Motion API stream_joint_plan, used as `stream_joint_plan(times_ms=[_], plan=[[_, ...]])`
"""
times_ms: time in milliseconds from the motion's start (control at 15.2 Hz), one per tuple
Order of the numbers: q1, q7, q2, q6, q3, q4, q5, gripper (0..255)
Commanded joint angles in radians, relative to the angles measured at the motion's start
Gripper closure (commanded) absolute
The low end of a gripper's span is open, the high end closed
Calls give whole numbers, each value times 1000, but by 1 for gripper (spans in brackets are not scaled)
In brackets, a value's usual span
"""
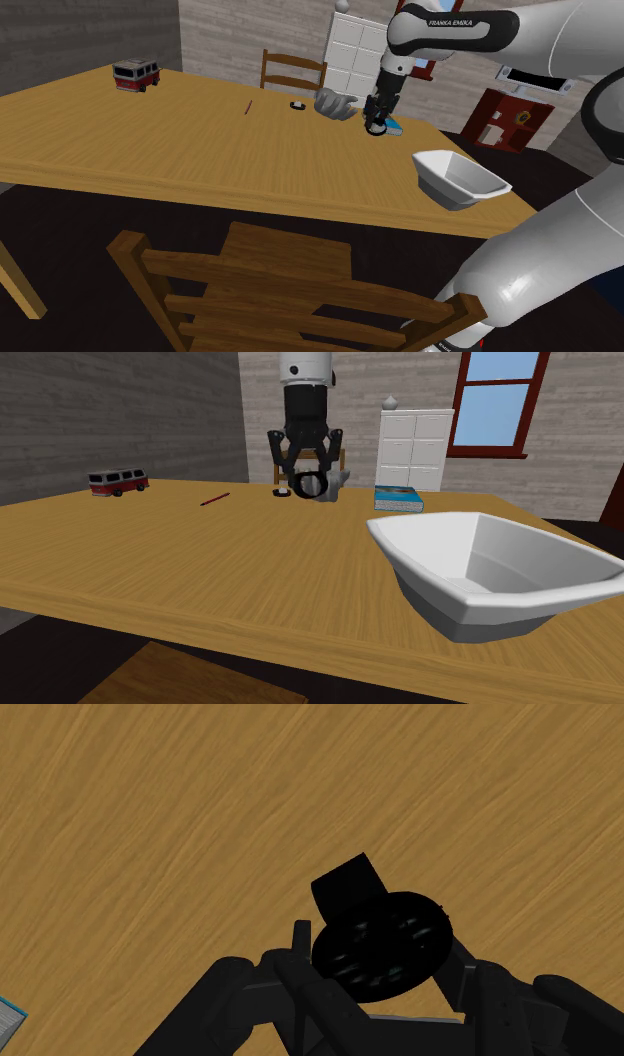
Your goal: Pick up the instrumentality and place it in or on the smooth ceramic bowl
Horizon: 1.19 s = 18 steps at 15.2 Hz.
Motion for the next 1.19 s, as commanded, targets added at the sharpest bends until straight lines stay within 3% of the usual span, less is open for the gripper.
stream_joint_plan(times_ms=[0, 660, 1122], plan=[[0, -2, 2, -27, 0, 28, 1, 255], [2, -9, 28, -158, 1, 185, 7, 255], [-48, -97, -171, -175, -51, 13, -49, 255]])
